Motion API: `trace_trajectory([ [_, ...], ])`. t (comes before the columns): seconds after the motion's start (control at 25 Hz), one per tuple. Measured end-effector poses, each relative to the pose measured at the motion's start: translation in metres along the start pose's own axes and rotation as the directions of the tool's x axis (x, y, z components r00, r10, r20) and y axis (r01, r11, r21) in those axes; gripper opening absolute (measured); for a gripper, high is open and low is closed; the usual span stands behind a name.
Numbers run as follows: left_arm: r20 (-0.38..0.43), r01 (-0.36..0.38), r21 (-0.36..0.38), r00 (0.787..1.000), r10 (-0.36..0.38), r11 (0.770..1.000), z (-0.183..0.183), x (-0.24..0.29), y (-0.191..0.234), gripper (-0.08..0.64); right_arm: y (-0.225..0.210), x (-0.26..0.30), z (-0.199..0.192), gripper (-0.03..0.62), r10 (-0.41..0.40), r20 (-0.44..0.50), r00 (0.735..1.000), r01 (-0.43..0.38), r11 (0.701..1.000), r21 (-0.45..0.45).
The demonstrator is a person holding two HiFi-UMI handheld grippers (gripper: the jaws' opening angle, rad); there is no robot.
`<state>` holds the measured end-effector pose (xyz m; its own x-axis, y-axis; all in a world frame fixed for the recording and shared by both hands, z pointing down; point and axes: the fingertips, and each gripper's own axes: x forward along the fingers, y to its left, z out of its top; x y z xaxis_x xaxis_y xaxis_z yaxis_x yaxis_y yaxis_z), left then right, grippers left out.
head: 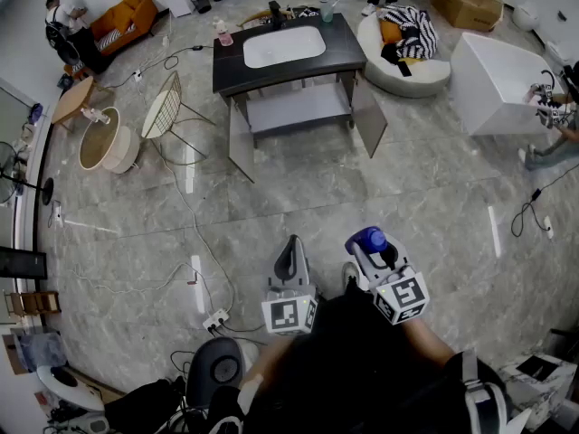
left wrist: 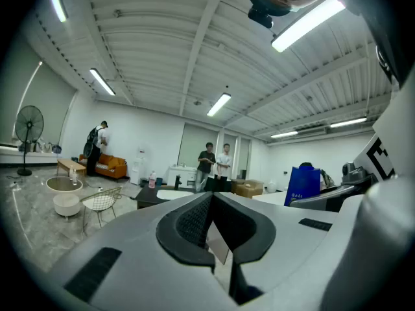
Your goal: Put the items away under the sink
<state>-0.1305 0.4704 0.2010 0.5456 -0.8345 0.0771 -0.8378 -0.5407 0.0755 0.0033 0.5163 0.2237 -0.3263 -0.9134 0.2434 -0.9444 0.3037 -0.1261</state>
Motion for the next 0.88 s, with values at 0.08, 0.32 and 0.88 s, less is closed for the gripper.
trace_trajectory([
  [0.08, 0.000, -0.008, -0.010, 1.000, 0.008, 1.000, -0.002, -0.002, 0.002, 0.014, 0.003, -0.001, 0.001, 0.155, -0.004, -0.007, 1.000, 0.004, 1.000, 0.015],
  [0.32, -0.005, -0.005, -0.026, 1.000, 0.005, 1.000, -0.002, -0.010, 0.005, 0.014, 0.012, -0.002, 0.002, 0.155, -0.005, 0.003, 1.000, 0.005, 1.000, 0.016],
  [0.88, -0.003, 0.004, -0.031, 1.000, -0.004, 0.999, -0.004, -0.030, 0.046, 0.014, 0.047, 0.020, 0.005, 0.155, -0.022, 0.008, 1.000, 0.021, 0.999, 0.031],
])
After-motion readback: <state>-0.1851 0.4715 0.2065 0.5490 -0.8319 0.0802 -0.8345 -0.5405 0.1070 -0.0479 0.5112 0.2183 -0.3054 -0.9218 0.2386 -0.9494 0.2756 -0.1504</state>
